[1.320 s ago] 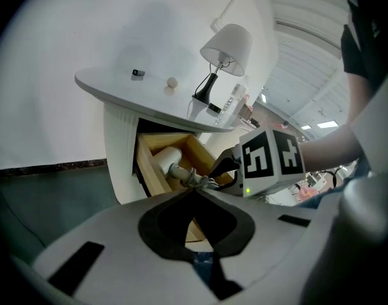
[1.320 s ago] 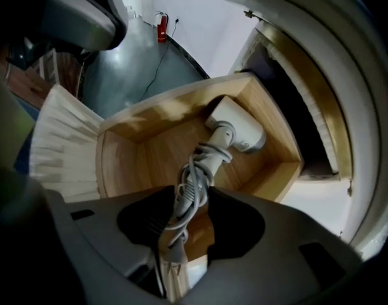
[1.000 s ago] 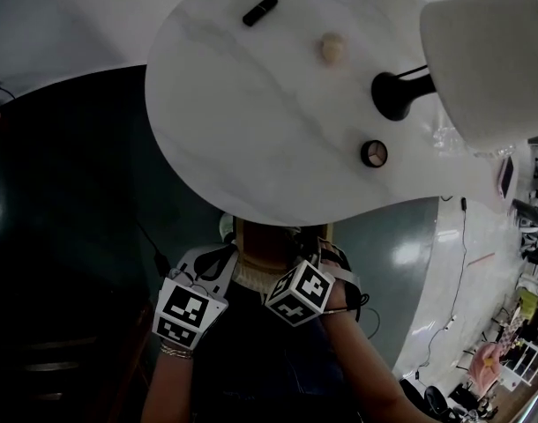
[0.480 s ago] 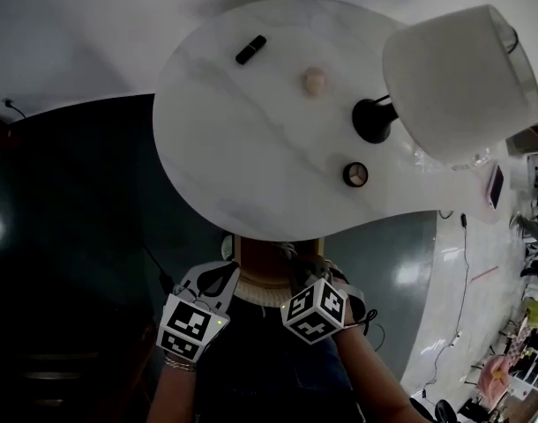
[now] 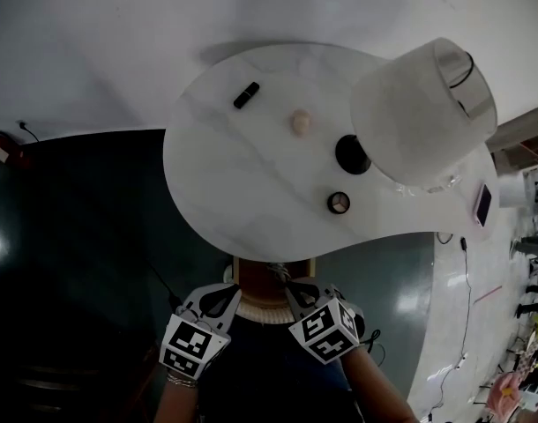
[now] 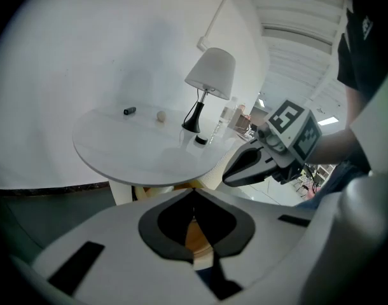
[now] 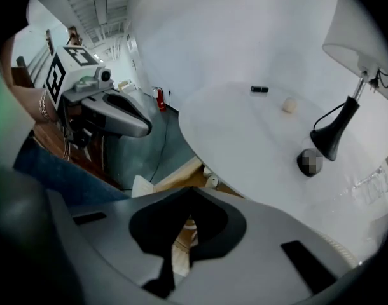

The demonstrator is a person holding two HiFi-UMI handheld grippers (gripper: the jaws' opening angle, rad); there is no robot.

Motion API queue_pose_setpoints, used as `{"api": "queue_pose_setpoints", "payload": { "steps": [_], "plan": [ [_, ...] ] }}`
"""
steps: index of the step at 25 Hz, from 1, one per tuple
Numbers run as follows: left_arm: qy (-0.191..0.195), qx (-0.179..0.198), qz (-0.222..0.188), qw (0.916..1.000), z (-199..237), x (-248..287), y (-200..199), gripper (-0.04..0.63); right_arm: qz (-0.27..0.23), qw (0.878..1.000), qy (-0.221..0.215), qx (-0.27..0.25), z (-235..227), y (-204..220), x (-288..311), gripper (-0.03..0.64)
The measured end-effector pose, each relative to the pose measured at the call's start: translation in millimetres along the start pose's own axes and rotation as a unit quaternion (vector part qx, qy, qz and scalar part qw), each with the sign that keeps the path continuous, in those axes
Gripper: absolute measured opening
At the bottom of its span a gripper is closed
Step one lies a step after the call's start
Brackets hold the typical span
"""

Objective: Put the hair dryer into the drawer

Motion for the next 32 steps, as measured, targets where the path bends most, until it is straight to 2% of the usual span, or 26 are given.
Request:
{"api": "queue_pose_setpoints", "payload": {
  "steps": [17, 32],
  "plan": [
    [0.008, 0.035, -0.028, 0.999, -26, -22, -60, 0.015, -0.116, 0.992, 0.009, 0.053, -38, -49, -75, 0.018],
    [-0.006, 0.076, -0.057, 0.9955, -28, -31, -118, 0.015, -0.192, 0.98, 0.022, 0.058, -65, -90, -125, 0.018]
  ]
}}
Point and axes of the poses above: the fingertips, and each gripper's own axes: x forward along the fingers, z to its left, y out of its underside, the point moved 1 cm from there along -x, backward along the fingers, and after that the axes turned 3 degrees about -x, right-handed, at the moved point
